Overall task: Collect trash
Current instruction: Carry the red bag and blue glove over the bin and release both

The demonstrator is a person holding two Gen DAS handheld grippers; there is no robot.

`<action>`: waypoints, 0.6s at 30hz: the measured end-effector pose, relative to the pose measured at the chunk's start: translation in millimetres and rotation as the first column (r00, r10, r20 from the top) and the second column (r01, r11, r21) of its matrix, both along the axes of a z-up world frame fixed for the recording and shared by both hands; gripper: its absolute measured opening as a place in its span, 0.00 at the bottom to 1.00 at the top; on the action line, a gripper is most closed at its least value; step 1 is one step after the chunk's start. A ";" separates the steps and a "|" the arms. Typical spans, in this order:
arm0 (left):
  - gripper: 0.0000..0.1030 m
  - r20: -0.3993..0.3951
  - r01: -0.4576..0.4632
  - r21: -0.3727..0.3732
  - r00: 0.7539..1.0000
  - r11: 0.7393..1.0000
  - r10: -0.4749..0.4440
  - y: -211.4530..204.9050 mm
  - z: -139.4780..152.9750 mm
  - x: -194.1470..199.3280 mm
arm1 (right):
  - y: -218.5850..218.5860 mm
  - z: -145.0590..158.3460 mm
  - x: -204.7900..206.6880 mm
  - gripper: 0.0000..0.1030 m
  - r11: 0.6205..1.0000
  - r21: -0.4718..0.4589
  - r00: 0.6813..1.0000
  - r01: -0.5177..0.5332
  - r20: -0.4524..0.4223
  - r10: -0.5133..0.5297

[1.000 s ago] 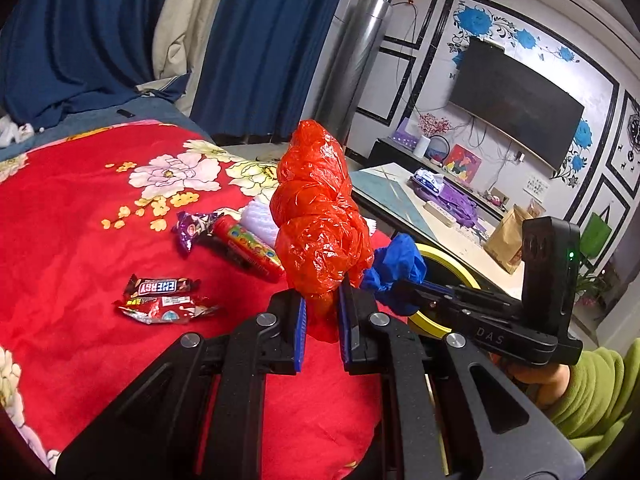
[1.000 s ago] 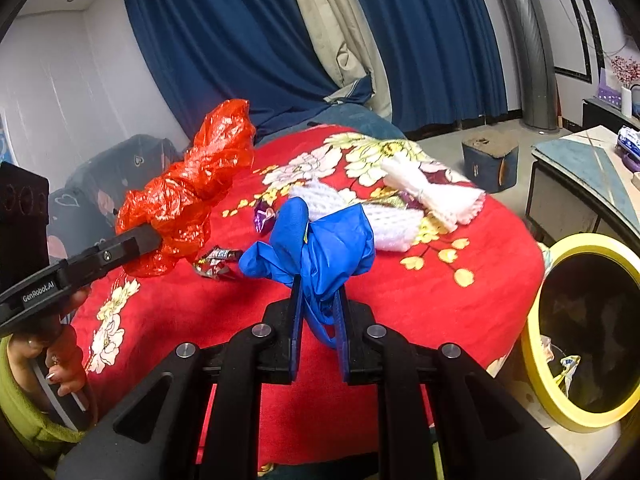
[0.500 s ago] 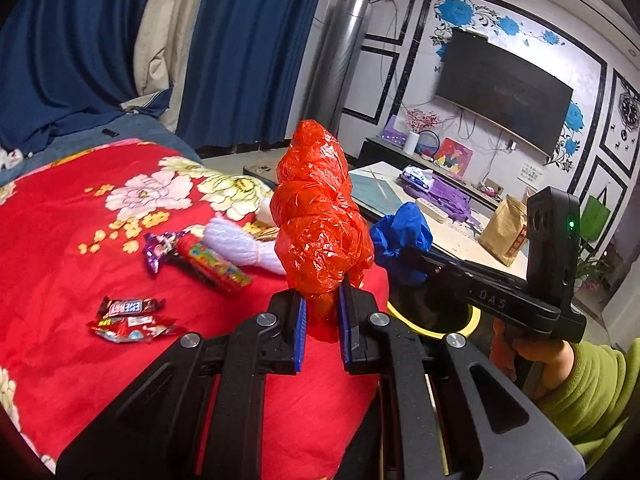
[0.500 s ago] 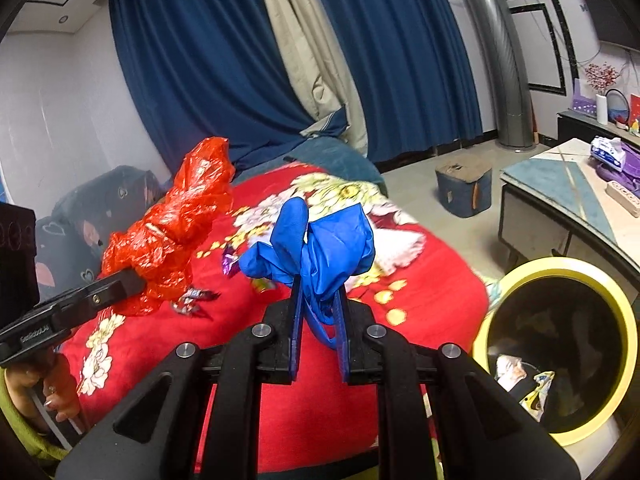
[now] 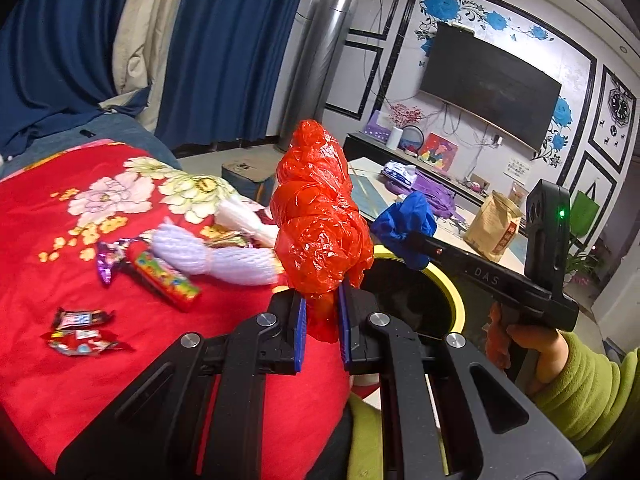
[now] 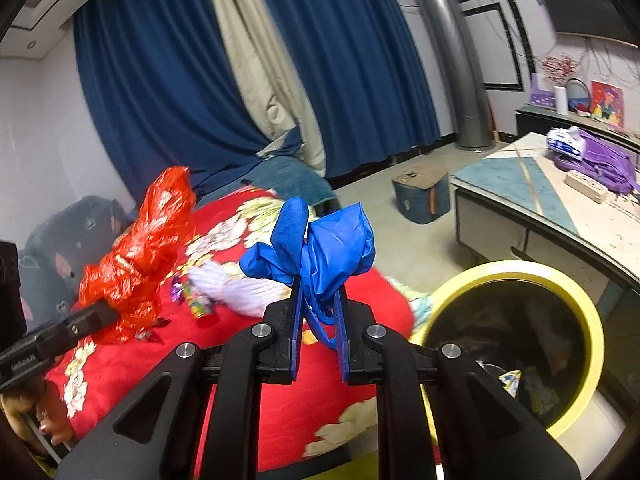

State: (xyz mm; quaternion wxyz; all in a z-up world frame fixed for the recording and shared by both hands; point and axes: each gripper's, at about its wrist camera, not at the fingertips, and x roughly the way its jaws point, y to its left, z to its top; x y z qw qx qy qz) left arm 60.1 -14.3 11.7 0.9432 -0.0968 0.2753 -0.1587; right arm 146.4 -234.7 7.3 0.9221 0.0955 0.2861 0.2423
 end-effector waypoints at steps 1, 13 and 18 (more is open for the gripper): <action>0.08 -0.001 0.008 -0.002 1.000 1.000 -0.008 -3.5 -1.4 2.9 | -4.7 0.7 1.0 0.13 1.000 0.003 1.000 0.014 0.002 -0.014; 0.08 -0.028 0.094 0.005 0.995 0.996 -0.094 -44.3 -11.3 31.8 | -63.2 -3.4 13.9 0.13 0.984 0.010 0.984 0.177 -0.004 -0.176; 0.08 -0.043 0.128 0.013 0.991 0.992 -0.127 -58.6 -17.1 43.3 | -77.9 -7.8 16.3 0.13 0.976 0.008 0.976 0.217 -0.008 -0.217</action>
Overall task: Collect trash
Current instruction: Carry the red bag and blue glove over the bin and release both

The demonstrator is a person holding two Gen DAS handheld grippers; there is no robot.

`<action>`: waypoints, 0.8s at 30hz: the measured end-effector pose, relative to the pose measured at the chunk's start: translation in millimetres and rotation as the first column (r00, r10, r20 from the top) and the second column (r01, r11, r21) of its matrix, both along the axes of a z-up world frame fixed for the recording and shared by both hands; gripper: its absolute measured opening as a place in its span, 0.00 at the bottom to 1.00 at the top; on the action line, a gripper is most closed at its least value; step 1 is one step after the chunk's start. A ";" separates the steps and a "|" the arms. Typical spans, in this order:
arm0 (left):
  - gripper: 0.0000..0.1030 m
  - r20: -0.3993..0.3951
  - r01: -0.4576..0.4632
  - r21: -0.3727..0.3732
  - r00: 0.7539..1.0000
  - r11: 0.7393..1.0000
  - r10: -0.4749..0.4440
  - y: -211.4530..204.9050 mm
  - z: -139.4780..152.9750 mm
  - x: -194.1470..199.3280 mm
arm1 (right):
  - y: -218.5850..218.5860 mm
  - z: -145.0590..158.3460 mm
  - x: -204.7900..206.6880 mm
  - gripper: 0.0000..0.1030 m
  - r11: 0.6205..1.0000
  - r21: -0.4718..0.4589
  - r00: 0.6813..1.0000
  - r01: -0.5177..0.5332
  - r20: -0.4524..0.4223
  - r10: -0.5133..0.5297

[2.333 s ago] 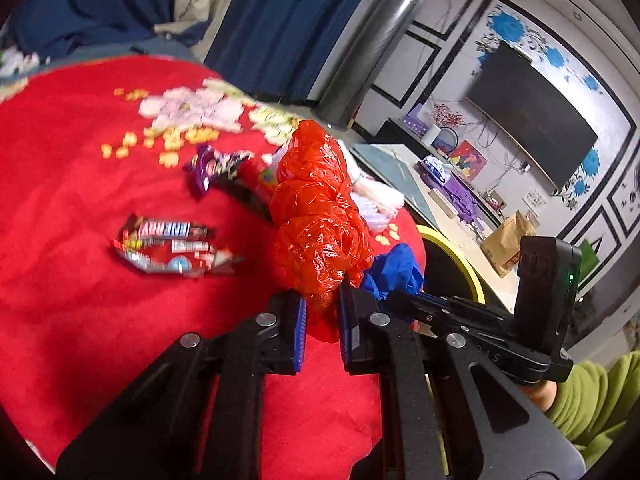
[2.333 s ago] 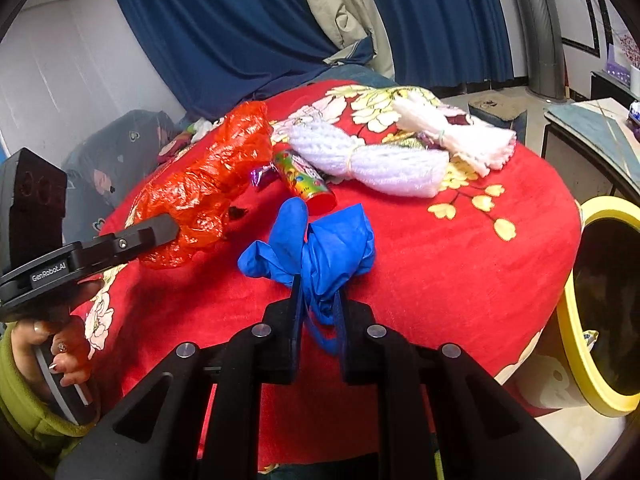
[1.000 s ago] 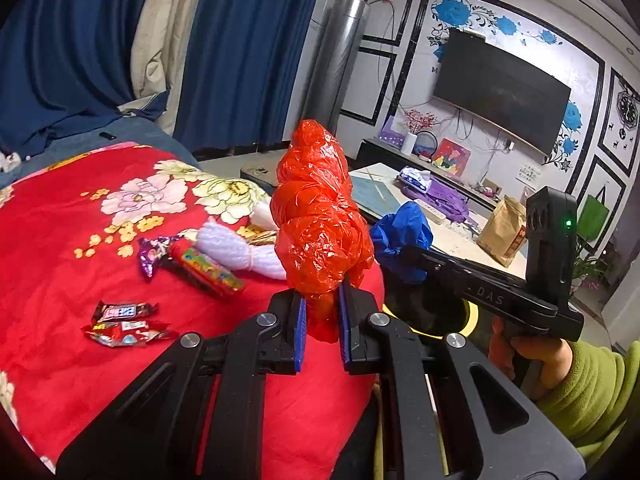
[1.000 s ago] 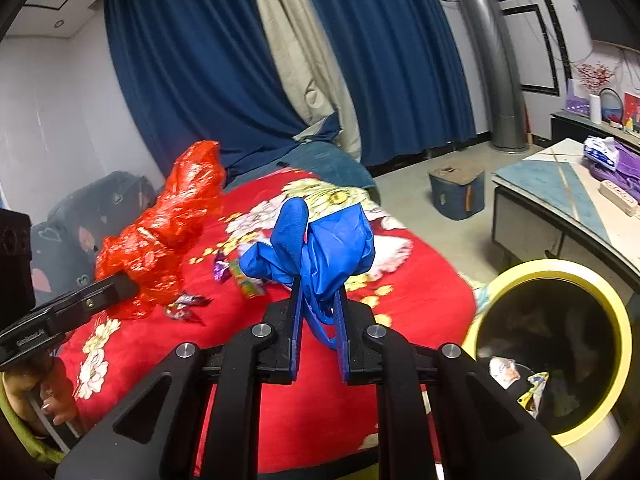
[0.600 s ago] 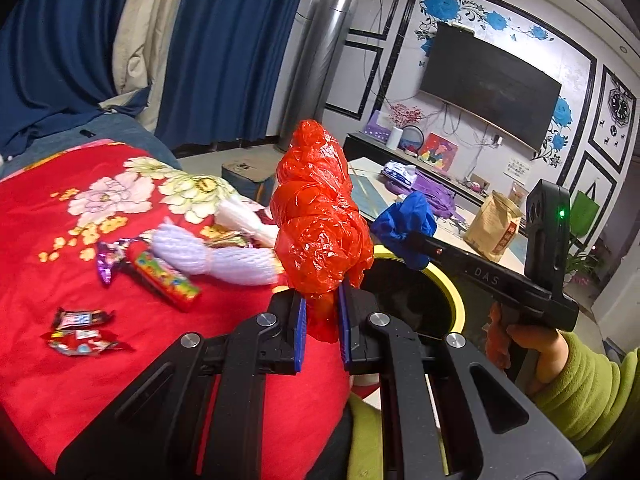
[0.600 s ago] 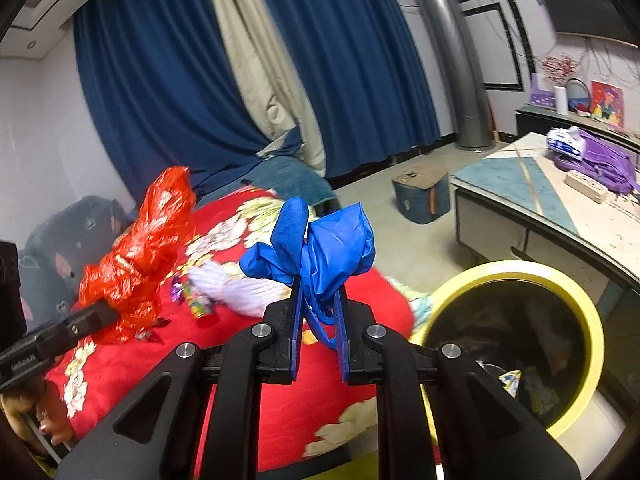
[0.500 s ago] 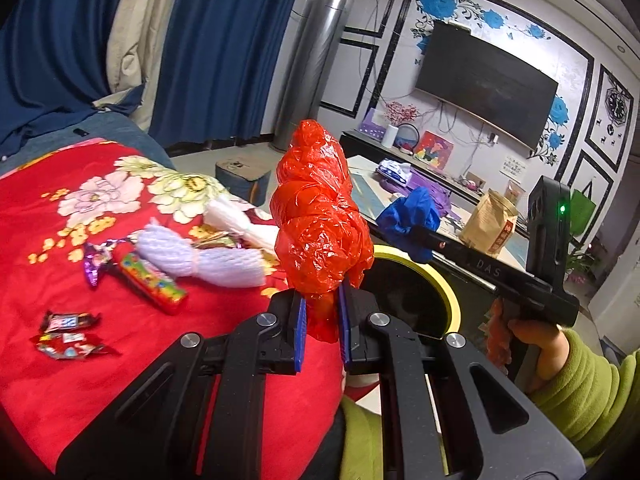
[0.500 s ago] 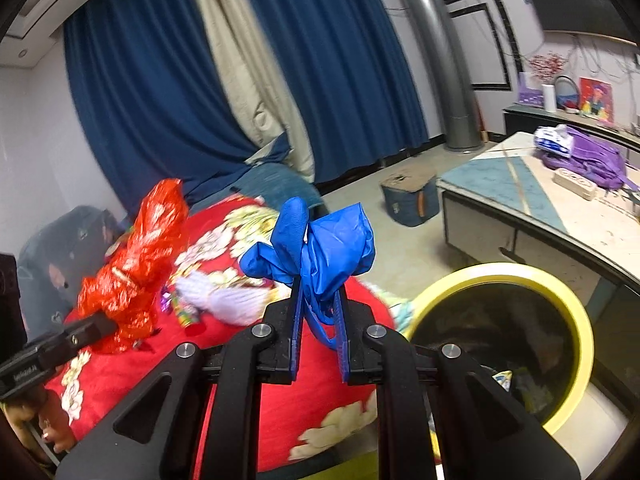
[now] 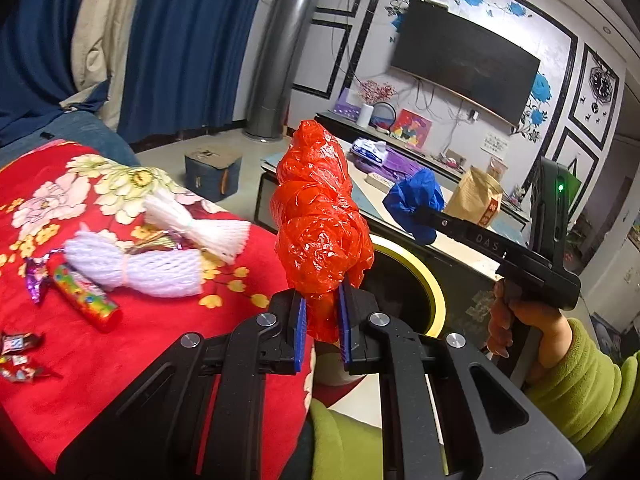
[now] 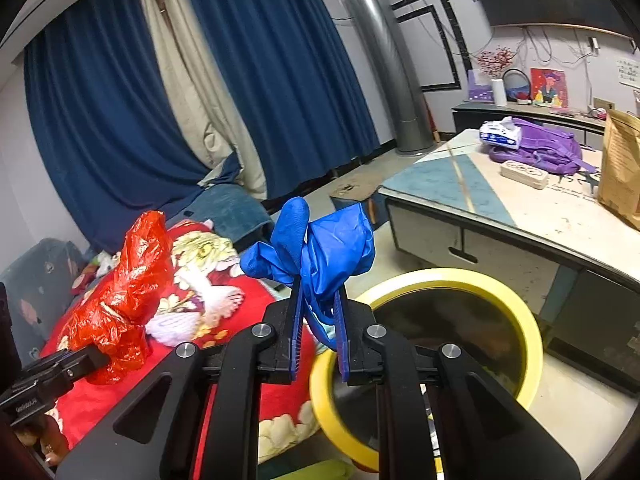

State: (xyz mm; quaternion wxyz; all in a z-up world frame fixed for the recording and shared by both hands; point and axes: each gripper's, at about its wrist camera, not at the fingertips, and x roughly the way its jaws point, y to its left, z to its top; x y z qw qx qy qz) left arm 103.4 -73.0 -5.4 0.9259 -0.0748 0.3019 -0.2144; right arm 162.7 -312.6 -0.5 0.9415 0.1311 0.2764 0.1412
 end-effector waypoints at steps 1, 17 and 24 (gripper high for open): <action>0.08 -0.005 0.008 0.000 1.000 1.000 -0.008 -3.7 -1.3 2.5 | -2.0 -1.1 1.2 0.13 1.000 0.002 1.000 0.005 -0.002 -0.005; 0.08 -0.041 0.107 0.024 0.994 0.994 -0.106 -53.0 -20.7 30.3 | -36.1 -18.0 10.6 0.13 0.995 0.013 0.994 0.102 -0.043 -0.102; 0.08 -0.069 0.148 0.036 0.987 0.988 -0.146 -72.0 -33.8 38.5 | -44.5 -25.3 15.9 0.13 0.992 0.013 0.990 0.124 -0.068 -0.123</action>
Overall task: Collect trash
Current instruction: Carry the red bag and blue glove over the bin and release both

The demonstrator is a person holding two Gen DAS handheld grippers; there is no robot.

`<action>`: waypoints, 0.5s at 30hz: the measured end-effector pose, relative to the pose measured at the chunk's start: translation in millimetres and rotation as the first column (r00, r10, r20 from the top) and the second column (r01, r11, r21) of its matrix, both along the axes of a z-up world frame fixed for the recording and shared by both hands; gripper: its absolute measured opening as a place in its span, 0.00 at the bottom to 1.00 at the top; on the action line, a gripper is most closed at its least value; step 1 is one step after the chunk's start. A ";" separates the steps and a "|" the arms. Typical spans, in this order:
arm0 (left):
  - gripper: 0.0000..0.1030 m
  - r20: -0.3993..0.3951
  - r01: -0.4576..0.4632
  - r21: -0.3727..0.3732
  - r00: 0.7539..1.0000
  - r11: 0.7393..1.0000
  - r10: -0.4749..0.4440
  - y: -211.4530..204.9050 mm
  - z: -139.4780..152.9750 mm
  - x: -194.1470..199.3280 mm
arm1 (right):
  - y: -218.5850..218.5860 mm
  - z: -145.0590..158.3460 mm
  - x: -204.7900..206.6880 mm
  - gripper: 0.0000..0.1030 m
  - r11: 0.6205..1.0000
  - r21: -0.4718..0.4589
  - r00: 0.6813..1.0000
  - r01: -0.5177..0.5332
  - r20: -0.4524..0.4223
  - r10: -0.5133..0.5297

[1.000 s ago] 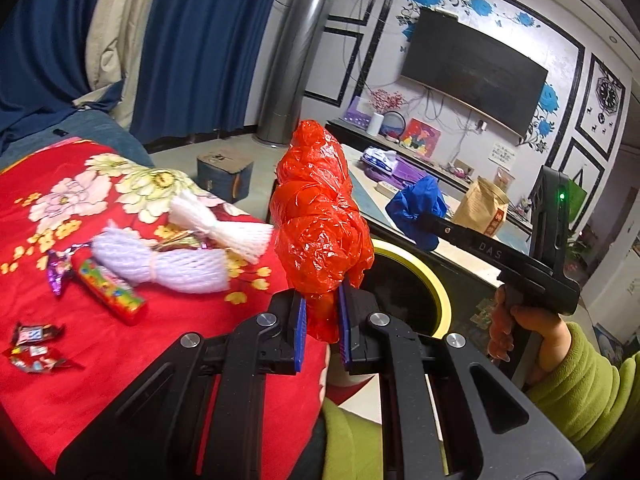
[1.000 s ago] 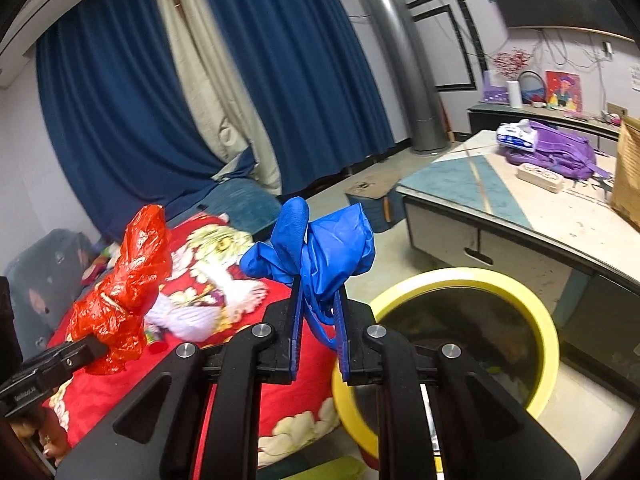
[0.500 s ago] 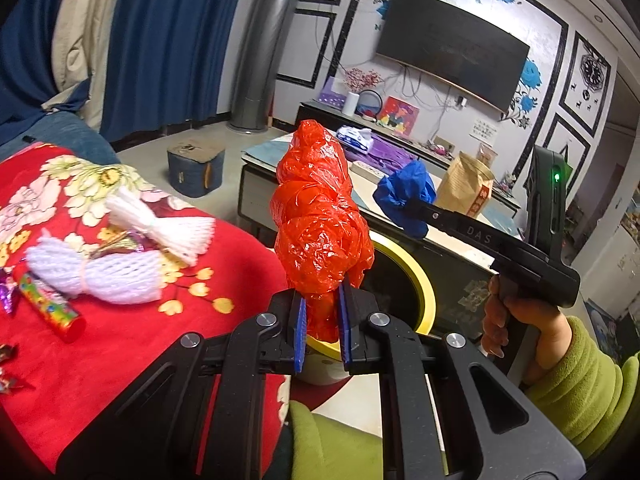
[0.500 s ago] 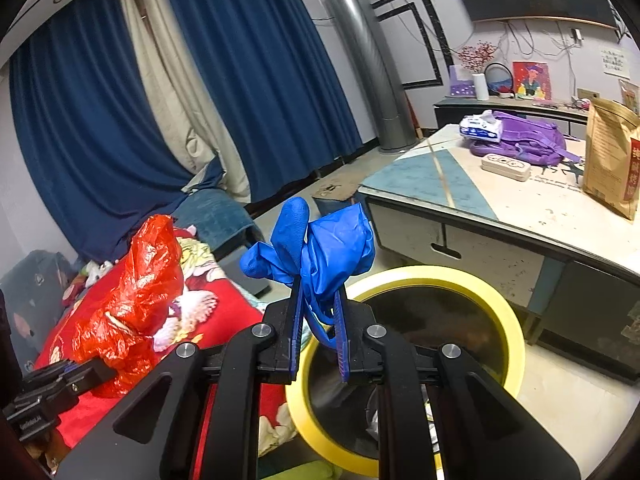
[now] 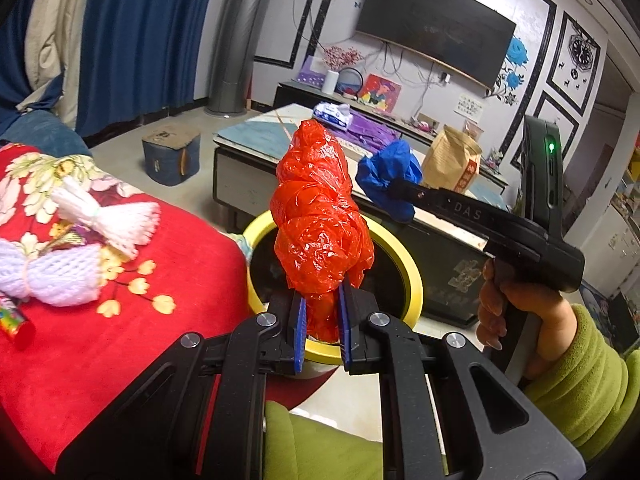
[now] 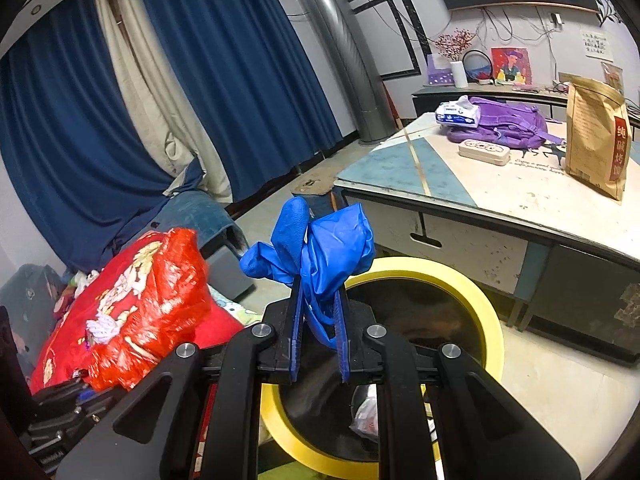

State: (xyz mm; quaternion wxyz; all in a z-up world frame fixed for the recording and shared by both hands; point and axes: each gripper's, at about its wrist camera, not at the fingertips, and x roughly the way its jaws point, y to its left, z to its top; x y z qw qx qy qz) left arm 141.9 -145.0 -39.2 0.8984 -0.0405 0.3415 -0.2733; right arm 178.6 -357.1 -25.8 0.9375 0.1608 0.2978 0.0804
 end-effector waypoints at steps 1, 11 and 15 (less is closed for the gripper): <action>0.08 -0.007 0.007 0.003 1.000 1.000 -0.007 -2.8 -2.4 1.4 | -1.8 -2.0 1.1 0.13 1.000 0.000 1.000 0.004 -0.005 -0.004; 0.08 -0.063 0.045 0.034 0.997 0.998 -0.042 -21.6 -21.8 18.9 | -18.3 -26.4 12.6 0.16 0.999 0.003 0.995 0.045 -0.084 -0.045; 0.08 -0.084 0.048 0.048 0.995 0.998 -0.044 -29.6 -29.6 29.4 | -27.5 -38.4 18.6 0.19 0.998 0.017 0.989 0.060 -0.134 -0.057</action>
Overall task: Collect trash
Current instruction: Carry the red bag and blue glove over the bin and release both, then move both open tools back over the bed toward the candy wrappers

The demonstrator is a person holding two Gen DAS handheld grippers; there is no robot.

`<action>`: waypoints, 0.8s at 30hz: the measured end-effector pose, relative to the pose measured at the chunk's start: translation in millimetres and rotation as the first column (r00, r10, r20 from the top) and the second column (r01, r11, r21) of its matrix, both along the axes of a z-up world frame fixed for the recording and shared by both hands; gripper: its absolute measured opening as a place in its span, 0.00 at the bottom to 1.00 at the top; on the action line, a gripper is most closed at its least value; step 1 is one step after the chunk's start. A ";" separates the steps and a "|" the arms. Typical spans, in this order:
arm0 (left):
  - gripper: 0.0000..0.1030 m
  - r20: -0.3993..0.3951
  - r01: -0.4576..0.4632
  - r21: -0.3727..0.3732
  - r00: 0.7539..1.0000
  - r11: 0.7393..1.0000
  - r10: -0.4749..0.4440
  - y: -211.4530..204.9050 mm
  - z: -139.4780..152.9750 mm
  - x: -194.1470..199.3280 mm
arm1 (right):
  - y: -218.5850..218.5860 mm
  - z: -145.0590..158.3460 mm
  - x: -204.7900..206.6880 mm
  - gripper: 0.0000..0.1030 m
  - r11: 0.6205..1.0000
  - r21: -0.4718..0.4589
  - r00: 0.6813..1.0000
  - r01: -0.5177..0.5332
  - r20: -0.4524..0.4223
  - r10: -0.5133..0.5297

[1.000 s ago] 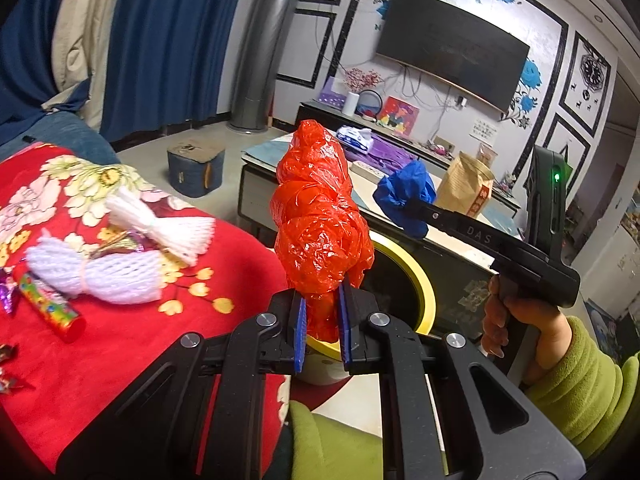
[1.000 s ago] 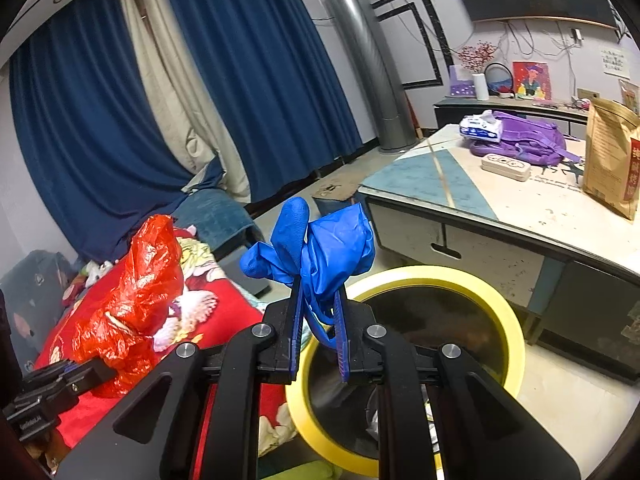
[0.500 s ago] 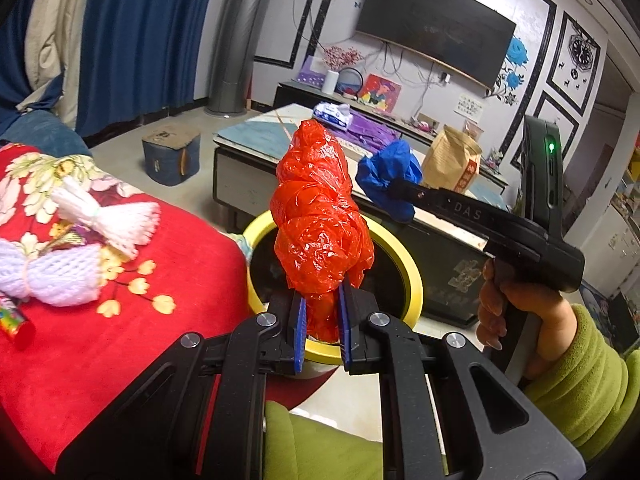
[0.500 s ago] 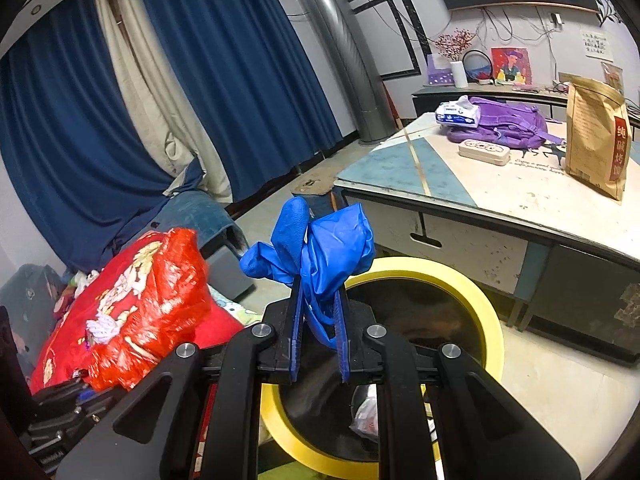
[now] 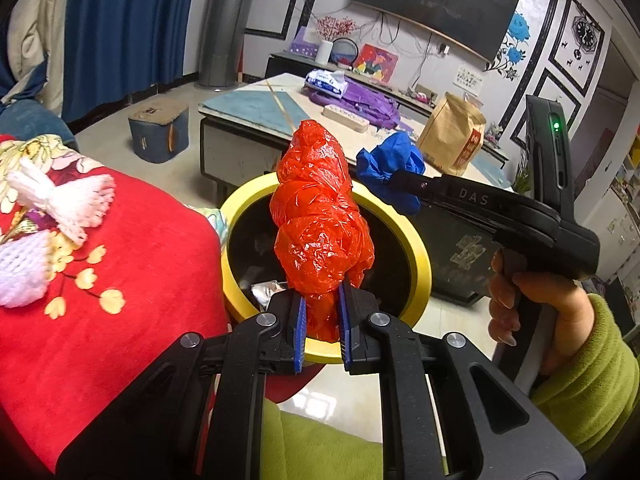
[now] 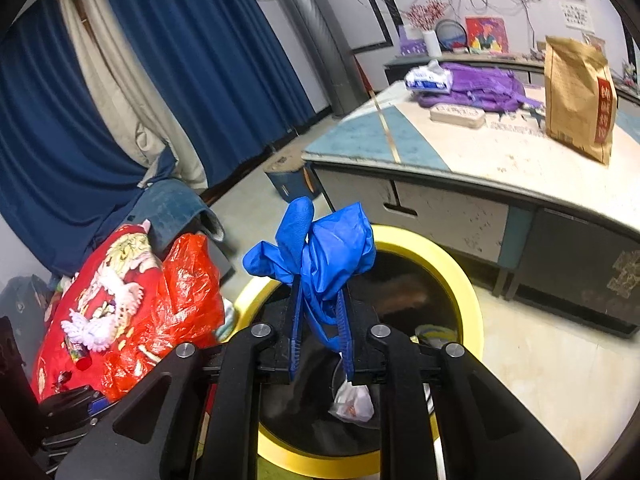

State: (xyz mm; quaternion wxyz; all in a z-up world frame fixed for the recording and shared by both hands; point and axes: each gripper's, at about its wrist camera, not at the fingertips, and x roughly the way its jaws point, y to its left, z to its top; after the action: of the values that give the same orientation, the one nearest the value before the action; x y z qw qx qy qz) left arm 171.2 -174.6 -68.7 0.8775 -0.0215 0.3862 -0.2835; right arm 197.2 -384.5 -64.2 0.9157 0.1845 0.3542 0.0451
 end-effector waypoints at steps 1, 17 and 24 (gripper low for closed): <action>0.08 -0.003 0.001 0.008 1.000 1.000 -0.001 -1.6 -2.6 2.6 | -2.5 -2.4 0.5 0.22 1.000 0.005 1.000 0.004 -0.007 -0.004; 0.50 -0.018 -0.025 0.022 1.000 0.999 0.026 -12.8 -16.2 14.2 | -23.6 -20.3 1.7 0.52 0.996 0.045 0.996 0.079 -0.044 -0.077; 0.89 0.010 -0.090 0.008 0.996 0.996 0.090 1.0 -6.0 9.9 | -20.8 -16.0 0.3 0.59 0.996 0.050 0.997 0.074 -0.027 -0.073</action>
State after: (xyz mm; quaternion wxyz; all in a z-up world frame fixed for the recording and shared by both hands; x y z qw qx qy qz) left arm 181.1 -173.5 -74.7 0.8913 -0.0339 0.3818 -0.2422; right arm 197.5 -405.3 -80.3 0.9072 0.2214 0.3573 0.0183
